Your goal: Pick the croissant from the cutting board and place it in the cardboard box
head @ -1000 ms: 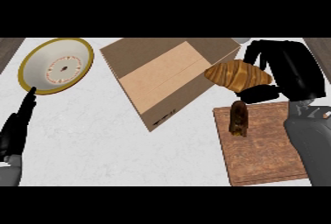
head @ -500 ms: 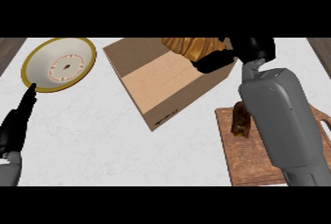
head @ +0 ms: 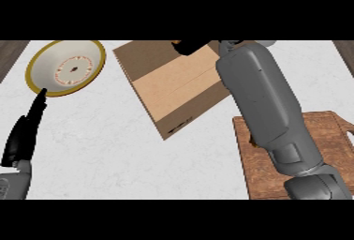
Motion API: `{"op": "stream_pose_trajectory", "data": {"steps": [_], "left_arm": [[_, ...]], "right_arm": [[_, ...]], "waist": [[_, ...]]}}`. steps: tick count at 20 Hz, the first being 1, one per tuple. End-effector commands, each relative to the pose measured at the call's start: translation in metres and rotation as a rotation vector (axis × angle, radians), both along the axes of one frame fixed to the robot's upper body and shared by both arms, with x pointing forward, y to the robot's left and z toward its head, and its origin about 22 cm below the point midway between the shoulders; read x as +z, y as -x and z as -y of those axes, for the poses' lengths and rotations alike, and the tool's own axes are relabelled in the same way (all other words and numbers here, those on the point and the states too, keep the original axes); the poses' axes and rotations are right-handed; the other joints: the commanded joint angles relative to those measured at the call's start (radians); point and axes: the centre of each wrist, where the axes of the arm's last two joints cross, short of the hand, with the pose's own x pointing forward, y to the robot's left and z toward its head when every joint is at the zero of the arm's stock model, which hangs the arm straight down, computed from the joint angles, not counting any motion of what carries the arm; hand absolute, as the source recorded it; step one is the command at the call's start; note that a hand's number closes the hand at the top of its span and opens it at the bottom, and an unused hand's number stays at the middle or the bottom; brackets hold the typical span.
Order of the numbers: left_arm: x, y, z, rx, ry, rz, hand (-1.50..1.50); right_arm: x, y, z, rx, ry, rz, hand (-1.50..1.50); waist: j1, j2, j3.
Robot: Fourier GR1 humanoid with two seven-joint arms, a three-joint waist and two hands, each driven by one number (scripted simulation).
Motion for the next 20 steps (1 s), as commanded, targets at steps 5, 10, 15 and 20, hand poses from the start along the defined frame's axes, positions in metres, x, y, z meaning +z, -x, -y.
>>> {"op": "stream_pose_trajectory", "data": {"steps": [5, 10, 15, 20], "left_arm": [[0.009, -0.007, -0.002, -0.018, -0.012, 0.019, 0.00], [0.022, -0.012, -0.003, -0.036, -0.001, 0.035, 0.00], [0.010, -0.013, 0.019, -0.062, 0.006, 0.027, 0.00], [0.010, -0.015, 0.007, -0.052, -0.006, 0.040, 0.00]], "right_arm": [[-0.049, -0.023, -0.011, -0.059, 0.043, -0.049, 1.50], [-0.058, -0.027, -0.012, -0.145, -0.034, -0.155, -1.50], [-0.076, -0.028, -0.008, -0.153, -0.102, -0.199, -1.50], [-0.064, -0.029, -0.012, -0.111, -0.154, -0.092, -1.50]], "waist": [[0.029, 0.016, 0.000], [0.040, 0.020, 0.000], [0.046, 0.026, 0.001], [0.048, 0.027, 0.000]]}}
